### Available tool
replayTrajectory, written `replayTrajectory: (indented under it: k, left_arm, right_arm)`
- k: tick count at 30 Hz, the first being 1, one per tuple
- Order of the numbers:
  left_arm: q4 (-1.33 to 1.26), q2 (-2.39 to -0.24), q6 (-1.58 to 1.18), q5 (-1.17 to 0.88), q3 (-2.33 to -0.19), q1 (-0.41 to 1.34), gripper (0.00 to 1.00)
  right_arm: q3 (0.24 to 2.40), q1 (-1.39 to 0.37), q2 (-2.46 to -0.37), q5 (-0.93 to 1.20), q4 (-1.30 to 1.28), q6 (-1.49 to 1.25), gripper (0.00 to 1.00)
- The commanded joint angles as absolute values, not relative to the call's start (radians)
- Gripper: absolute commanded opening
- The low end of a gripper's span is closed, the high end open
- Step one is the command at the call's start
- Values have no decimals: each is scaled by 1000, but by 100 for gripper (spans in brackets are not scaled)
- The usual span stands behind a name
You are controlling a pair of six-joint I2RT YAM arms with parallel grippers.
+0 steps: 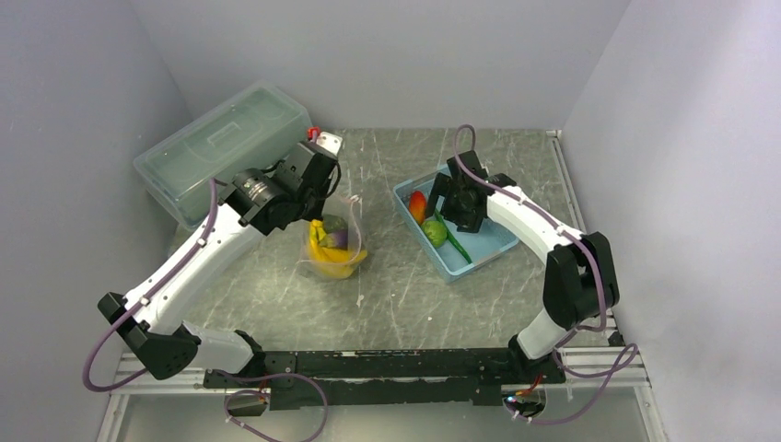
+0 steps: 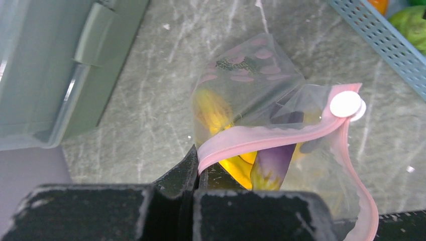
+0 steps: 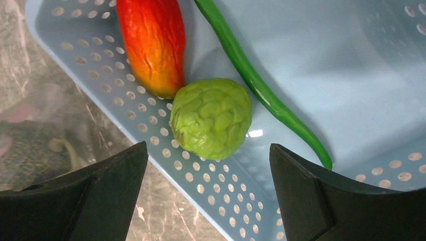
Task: Place the food in the zip-top bag and seal the zipper
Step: Place the fake vegetable in the zipper food storage bag, then pick up the fake vegetable from the bin.
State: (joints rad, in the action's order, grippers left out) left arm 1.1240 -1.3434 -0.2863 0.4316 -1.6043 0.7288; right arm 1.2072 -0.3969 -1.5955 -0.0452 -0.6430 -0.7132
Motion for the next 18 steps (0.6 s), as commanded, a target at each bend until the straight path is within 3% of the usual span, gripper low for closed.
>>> replayTrajectory:
  k: [1, 6, 18]
  left_arm:
    - [1107, -1352, -224, 614, -1669, 722, 0]
    - [1103, -1353, -222, 642, -1649, 722, 0]
    - [1011, -1360, -323, 328, -1505, 722, 0]
  right_arm:
    - [1253, -392, -1635, -61, -637, -765, 95]
    - [1269, -390, -1679, -69, -639, -787, 96]
    - [1235, -391, -1721, -55, -620, -805, 96]
